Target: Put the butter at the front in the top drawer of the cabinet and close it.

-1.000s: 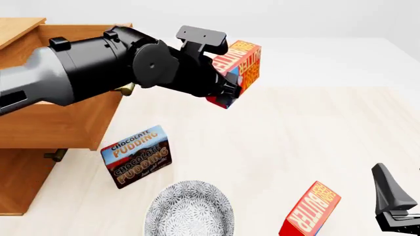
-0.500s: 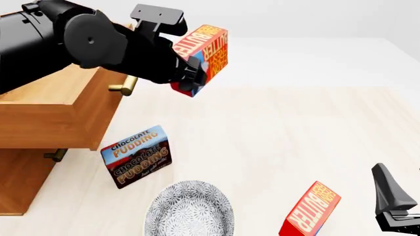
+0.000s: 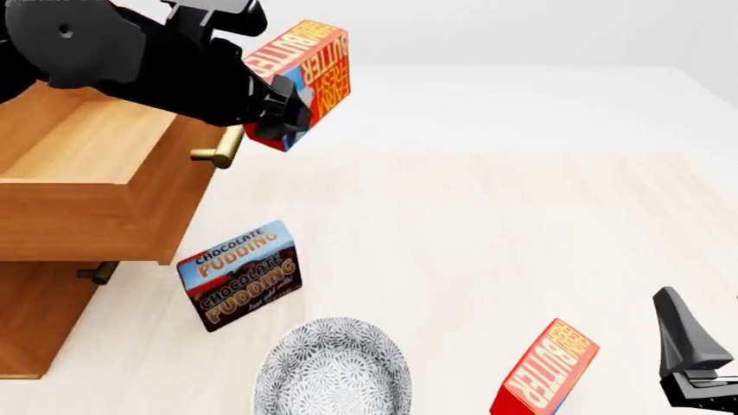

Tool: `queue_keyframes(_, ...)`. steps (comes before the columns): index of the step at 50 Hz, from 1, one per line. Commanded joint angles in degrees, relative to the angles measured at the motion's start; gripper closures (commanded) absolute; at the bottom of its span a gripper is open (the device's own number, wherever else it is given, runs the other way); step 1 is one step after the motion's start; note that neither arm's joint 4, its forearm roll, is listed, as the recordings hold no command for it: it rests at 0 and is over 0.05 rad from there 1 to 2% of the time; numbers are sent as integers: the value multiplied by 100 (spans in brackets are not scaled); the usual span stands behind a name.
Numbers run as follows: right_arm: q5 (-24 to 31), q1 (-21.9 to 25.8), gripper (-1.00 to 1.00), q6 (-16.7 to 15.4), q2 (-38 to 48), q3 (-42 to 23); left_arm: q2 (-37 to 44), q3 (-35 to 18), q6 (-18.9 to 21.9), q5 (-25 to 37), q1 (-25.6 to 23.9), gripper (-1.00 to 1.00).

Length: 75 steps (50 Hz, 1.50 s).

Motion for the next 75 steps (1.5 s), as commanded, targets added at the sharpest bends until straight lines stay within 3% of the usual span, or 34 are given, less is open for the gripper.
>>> queue_keyframes(1, 2, -4, -100, 2, -7, 4, -217, -83, 155, 129, 235, 100)
queue_keyframes(48, 2, -3, -100, 3, -7, 4, -964, -294, 49, 809, 1453, 100)
queue_keyframes(75, 2, -4, -100, 3, -7, 4, -1312, -160, 22, 1101, 2174, 100)
